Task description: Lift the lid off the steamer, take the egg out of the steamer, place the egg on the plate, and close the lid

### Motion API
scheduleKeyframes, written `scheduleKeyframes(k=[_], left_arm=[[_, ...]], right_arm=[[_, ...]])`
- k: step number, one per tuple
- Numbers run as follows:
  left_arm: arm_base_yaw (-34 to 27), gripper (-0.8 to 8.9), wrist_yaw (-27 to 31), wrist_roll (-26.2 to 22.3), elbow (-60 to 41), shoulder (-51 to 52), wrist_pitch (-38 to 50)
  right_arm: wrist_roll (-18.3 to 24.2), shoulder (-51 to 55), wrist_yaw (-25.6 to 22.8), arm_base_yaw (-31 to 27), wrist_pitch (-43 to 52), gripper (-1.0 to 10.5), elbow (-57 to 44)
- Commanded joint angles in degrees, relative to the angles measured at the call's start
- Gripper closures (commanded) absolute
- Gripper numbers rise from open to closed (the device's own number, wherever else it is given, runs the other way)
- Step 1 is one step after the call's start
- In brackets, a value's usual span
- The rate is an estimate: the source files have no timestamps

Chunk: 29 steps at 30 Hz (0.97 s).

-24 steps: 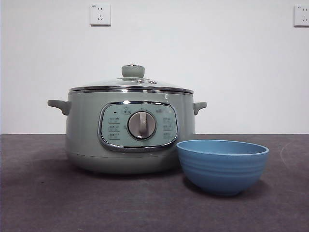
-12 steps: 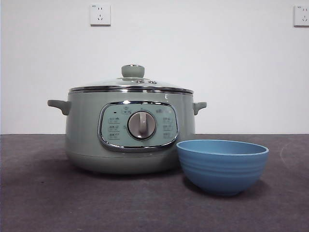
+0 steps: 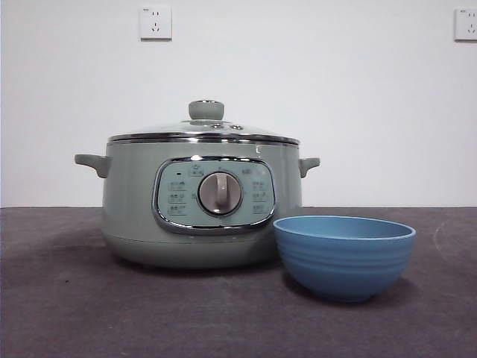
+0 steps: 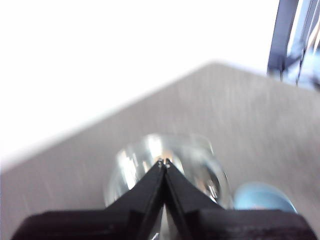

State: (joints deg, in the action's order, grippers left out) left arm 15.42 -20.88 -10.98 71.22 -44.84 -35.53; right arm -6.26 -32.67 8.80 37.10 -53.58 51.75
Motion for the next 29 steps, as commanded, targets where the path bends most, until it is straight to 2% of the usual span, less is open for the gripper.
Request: scheduleKeyframes(k=[1, 6, 9, 18, 22, 29], left_arm=[[-5.1, 8.16, -3.7, -2.8, -7.9, 4.2, 11.4], [-10.8, 8.16, -3.1, -2.8, -25.8, 14.2, 27.0], [-12.6, 8.16, -0.6, -2.4, -35.9, 19.9, 31.9], [-14.9, 8.16, 8.4, 2.4, -59.3, 35.1, 34.2], [-15.2, 8.16, 10.7, 3.8, -64.7, 38.9, 34.3], [-15.2, 8.16, 21.6, 8.1, -70.7, 42.6, 34.3]], right_arm=[[-0.3, 0.1, -0.1, 0.1, 0.4, 9.5, 0.0], [-0.3, 0.1, -0.1, 0.1, 0.3, 9.5, 0.0], [-0.3, 0.1, -0.1, 0.1, 0.4, 9.5, 0.0], [-0.3, 0.1, -0.1, 0.1, 0.4, 9.5, 0.0], [-0.3, 0.1, -0.1, 0.1, 0.4, 9.5, 0.0], [-0.3, 0.1, -0.1, 0.1, 0.4, 9.5, 0.0]])
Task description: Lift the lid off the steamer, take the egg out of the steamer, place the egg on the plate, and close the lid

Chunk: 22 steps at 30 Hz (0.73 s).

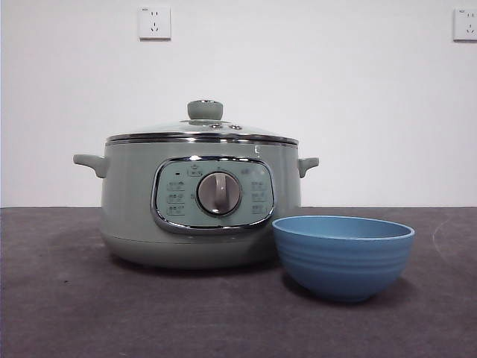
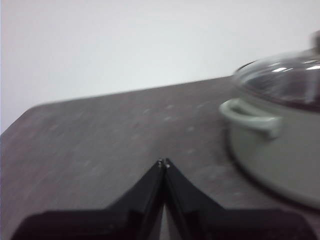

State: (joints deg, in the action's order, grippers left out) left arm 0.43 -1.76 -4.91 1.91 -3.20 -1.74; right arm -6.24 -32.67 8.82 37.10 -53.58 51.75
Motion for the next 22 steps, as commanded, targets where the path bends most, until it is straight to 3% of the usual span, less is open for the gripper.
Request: scheduleKeyframes(k=[1, 9, 22], left_arm=[[-0.2, 8.16, 3.2, 2.1, -1.7, 1.5, -0.1], [-0.2, 8.16, 2.6, 2.4, -1.7, 3.1, -9.3], [-0.2, 8.16, 1.6, 3.6, -1.7, 3.1, -8.8]], right_arm=[[-0.4, 0.1, -0.2, 0.1, 0.4, 9.5, 0.0], [-0.4, 0.1, -0.2, 0.1, 0.4, 9.5, 0.0], [-0.4, 0.1, -0.2, 0.1, 0.4, 9.5, 0.0]])
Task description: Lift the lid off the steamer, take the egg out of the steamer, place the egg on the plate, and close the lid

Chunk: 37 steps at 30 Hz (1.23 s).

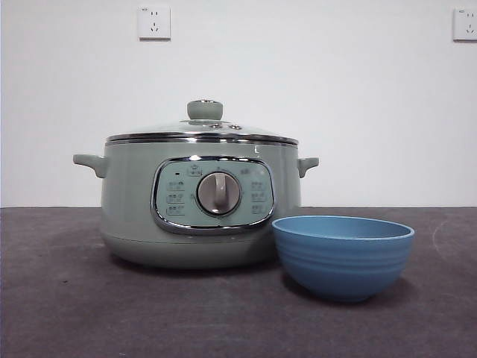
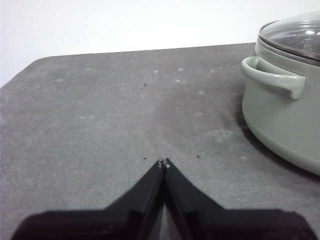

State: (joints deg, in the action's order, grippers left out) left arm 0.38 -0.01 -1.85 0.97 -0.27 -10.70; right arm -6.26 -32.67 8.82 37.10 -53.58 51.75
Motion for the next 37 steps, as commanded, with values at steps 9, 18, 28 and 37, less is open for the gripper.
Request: scheduleKeyframes(k=[9, 18, 28, 37], left_arm=[[-0.2, 8.16, -0.1, 0.5, -0.8, 0.2, 0.2], [-0.2, 8.16, -0.1, 0.5, -0.8, 0.2, 0.2], [-0.2, 8.16, -0.1, 0.5, -0.8, 0.2, 0.2], [-0.2, 8.16, -0.1, 0.5, -0.8, 0.2, 0.2]], right_arm=[[-0.3, 0.1, -0.2, 0.1, 0.4, 9.5, 0.0], [8.3, 9.3, 2.3, -12.2, 10.3, 9.5, -3.5], [8.7, 27.3, 2.7, -27.8, 40.3, 9.5, -31.6], [6.1, 31.3, 1.0, -28.9, 50.2, 9.5, -47.4]])
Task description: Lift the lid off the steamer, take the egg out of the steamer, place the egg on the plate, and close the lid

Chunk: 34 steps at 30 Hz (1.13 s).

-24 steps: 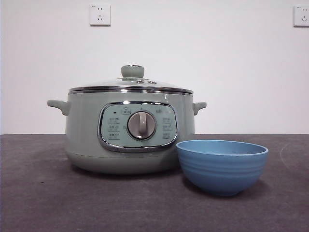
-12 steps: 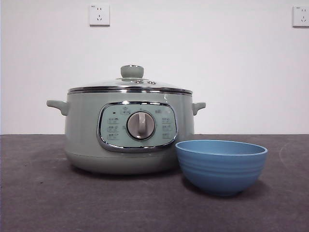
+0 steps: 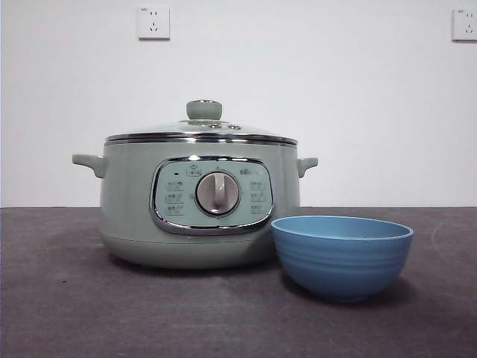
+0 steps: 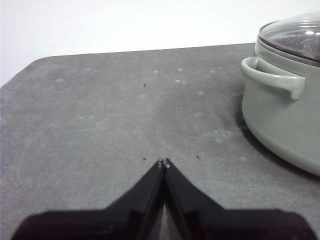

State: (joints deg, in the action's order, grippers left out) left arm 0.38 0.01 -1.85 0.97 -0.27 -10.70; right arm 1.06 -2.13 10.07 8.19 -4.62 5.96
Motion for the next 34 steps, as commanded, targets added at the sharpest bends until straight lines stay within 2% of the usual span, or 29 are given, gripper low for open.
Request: scheduleKeyframes(k=[1, 6, 15, 34], left_arm=[[-0.2, 8.16, -0.1, 0.5, -0.8, 0.2, 0.2], [-0.2, 8.16, -0.1, 0.5, -0.8, 0.2, 0.2], [-0.2, 8.16, -0.1, 0.5, -0.8, 0.2, 0.2], [-0.2, 8.16, -0.1, 0.5, -0.8, 0.2, 0.2]], right_arm=[[-1.4, 1.0, -0.6, 0.0, 1.2, 9.5, -2.4], [-3.1, 2.1, -1.4, 0.0, 0.7, 9.5, -5.6], [-3.0, 2.1, -1.7, 0.0, -5.3, 9.5, -5.6], [-3.1, 2.0, -1.4, 0.1, -4.9, 9.5, -5.6]])
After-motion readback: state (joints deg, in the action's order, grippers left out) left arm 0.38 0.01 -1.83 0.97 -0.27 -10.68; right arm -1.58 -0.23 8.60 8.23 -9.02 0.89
